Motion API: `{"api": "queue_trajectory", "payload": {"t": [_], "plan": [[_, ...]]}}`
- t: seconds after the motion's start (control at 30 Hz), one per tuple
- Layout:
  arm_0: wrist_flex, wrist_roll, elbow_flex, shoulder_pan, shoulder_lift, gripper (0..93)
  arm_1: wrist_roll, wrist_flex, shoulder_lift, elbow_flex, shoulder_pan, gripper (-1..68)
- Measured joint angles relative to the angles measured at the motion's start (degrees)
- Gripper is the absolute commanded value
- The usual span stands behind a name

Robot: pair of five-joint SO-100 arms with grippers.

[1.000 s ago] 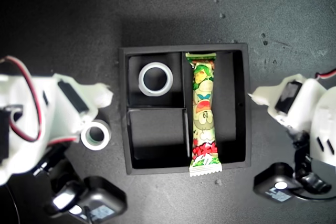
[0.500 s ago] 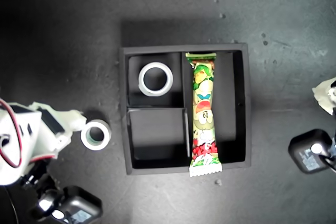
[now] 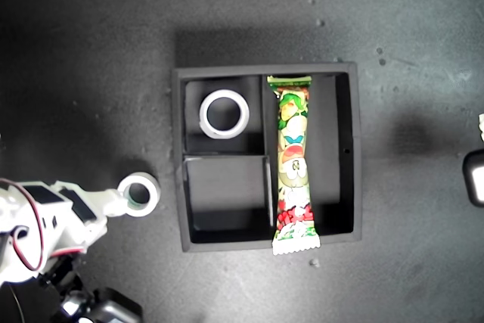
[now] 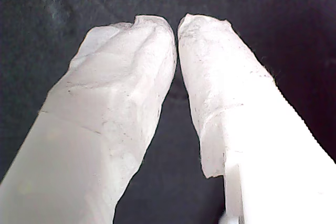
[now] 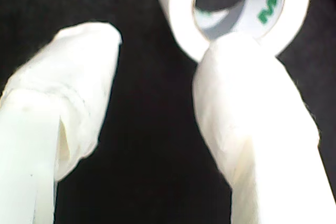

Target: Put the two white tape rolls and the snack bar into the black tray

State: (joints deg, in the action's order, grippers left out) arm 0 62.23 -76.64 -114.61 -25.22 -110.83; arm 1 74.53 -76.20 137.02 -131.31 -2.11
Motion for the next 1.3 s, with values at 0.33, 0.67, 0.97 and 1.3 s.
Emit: {"api": "queue_trajectory", "payload": {"t": [0.33, 0.67, 0.97, 1.3], "plan": [[-5.71, -0.09, -0.97, -0.53, 5.36, 11.9, 4.39, 12.39, 21.88, -24.7, -0.09, -0.1], [-9.23, -0.53, -1.49, -0.09, 10.72, 12.4, 4.48, 21.01, 22.59, -33.05, 1.41, -0.1], [-11.87, -0.53, -1.58, 1.14, 17.31, 12.9, 5.54, 27.16, 22.68, -38.06, 3.25, -0.1], [-12.04, -0.97, -1.41, 3.69, 19.42, 0.0, 5.54, 33.93, 22.85, -41.75, 5.8, -0.1]]}}
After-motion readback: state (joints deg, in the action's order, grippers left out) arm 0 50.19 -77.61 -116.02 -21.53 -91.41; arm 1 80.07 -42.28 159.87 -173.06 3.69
